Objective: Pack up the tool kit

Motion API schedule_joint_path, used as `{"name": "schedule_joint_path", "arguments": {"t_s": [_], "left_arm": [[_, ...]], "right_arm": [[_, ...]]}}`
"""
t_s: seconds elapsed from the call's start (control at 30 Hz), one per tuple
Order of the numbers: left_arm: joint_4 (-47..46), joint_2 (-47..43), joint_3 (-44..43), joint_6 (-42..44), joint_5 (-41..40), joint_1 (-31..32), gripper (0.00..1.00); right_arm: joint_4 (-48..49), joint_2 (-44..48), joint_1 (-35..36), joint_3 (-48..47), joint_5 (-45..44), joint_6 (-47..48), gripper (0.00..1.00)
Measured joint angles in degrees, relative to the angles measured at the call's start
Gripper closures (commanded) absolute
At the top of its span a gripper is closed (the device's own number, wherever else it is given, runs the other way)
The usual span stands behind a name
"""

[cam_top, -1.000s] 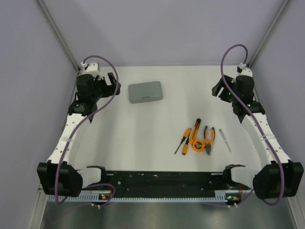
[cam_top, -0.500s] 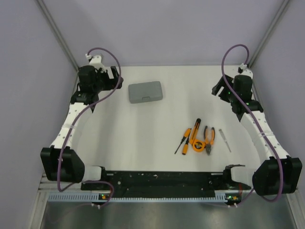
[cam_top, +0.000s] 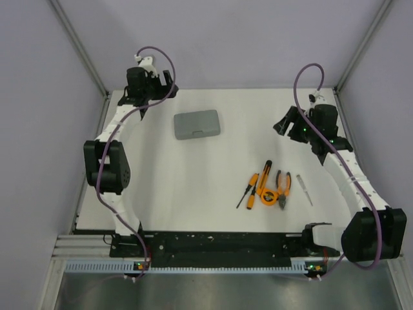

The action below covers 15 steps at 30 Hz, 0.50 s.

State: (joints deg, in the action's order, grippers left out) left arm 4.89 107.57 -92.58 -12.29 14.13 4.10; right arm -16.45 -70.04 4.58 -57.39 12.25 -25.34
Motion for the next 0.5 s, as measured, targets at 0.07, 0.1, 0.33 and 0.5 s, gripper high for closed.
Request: {"name": "schedule_joint_path", "arguments": {"t_s": [0.07,0.1,0.33,0.5], "left_arm": [[-2.12,3.26,-1.36,-0.44,1.29,0.00,0.03],[-3.30,5.01,-1.90,-1.18,2.01,0.00,0.03],[-9.29,16.65,-3.89,-7.93,9.46,0.00,0.04],[-9.66,20.48,-3.76,-10.56,13.99,0.15,0.04]], "right_arm": [[0.42,0.00,0.33,1.18,1.18,0.00,0.28],[0.44,0.00,0.63,1.66,1.68,0.02,0.28],[0.59,-0.02,2.75,3.06,4.81,-0.26,0.28],[0.70,-1.03,3.52,3.13,4.96,-0.72,0.28]]}}
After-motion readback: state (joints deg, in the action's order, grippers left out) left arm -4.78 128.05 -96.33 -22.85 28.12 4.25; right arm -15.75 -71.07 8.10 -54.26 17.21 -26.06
